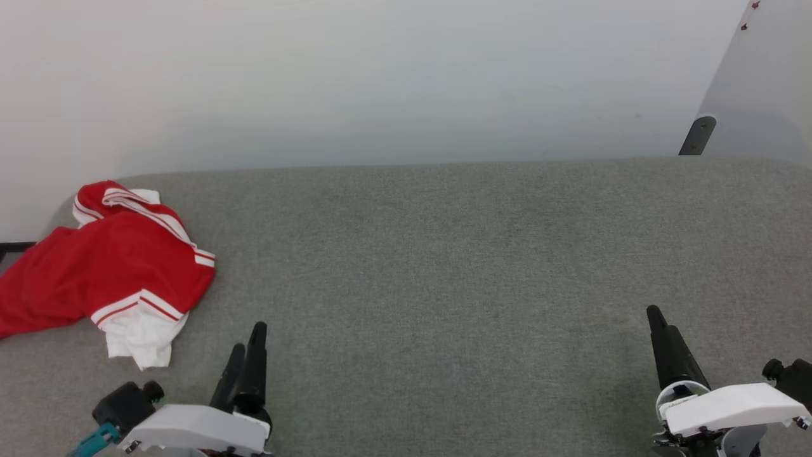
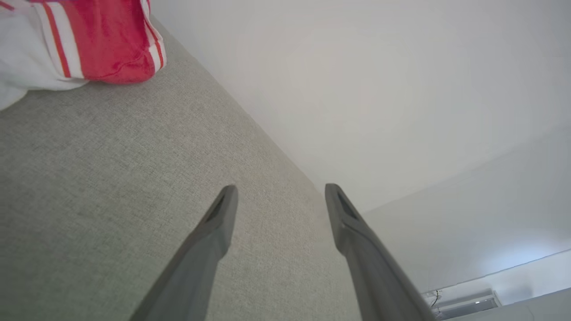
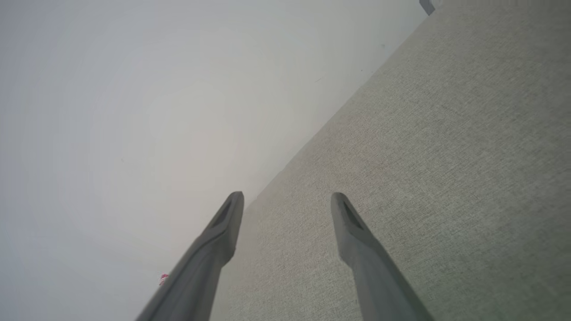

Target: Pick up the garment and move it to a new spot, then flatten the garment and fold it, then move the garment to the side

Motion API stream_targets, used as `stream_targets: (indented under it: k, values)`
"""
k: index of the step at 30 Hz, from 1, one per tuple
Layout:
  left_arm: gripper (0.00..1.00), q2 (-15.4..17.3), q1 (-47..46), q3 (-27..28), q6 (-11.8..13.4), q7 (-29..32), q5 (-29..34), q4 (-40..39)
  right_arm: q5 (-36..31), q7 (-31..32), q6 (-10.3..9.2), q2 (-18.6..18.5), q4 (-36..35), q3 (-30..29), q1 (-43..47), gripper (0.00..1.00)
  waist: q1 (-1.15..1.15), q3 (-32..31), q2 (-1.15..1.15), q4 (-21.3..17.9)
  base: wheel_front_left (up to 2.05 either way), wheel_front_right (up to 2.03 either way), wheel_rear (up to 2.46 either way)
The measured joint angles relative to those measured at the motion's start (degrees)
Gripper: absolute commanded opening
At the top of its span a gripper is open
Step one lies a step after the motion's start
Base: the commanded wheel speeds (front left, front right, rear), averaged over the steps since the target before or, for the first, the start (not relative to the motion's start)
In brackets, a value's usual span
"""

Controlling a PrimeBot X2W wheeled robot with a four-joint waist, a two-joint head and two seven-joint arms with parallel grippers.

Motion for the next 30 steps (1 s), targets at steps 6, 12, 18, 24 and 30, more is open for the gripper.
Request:
stream_targets:
  k: [6,12,18,24,30]
  values:
    - [1.00,0.6,0.4,-0.8,0.5,-1.2,6.6,-0.5,-6.9,-0.7,0.00,0.1,0.3,0.2,-0.3,1.00,0.00,-0.2,0.00,0.0,0.00,0.00,0.00]
    - [1.00,0.8,1.0,-1.2,0.6,-2.3,12.0,-1.3,-12.9,-1.3,0.00,0.1,0.5,0.2,-0.4,1.00,0.00,-0.3,0.00,0.1,0.00,0.00,0.00]
    - [1.00,1.0,1.4,-1.3,0.5,-3.2,16.6,-1.8,-17.9,-2.0,0.00,0.1,0.4,0.3,-0.5,1.00,0.00,-0.4,0.00,0.2,0.00,0.00,0.00]
    - [1.00,1.0,1.7,-1.3,0.2,-4.2,21.1,-2.6,-22.5,-2.6,0.00,0.2,0.3,0.3,-0.9,1.00,0.00,-0.4,0.00,0.2,0.00,0.00,0.00]
    - [1.00,0.8,2.4,-1.3,-0.1,-5.1,25.1,-3.2,-26.8,-3.2,0.00,0.2,0.0,0.2,-1.2,1.00,0.00,-0.5,0.00,0.3,0.00,0.00,0.00]
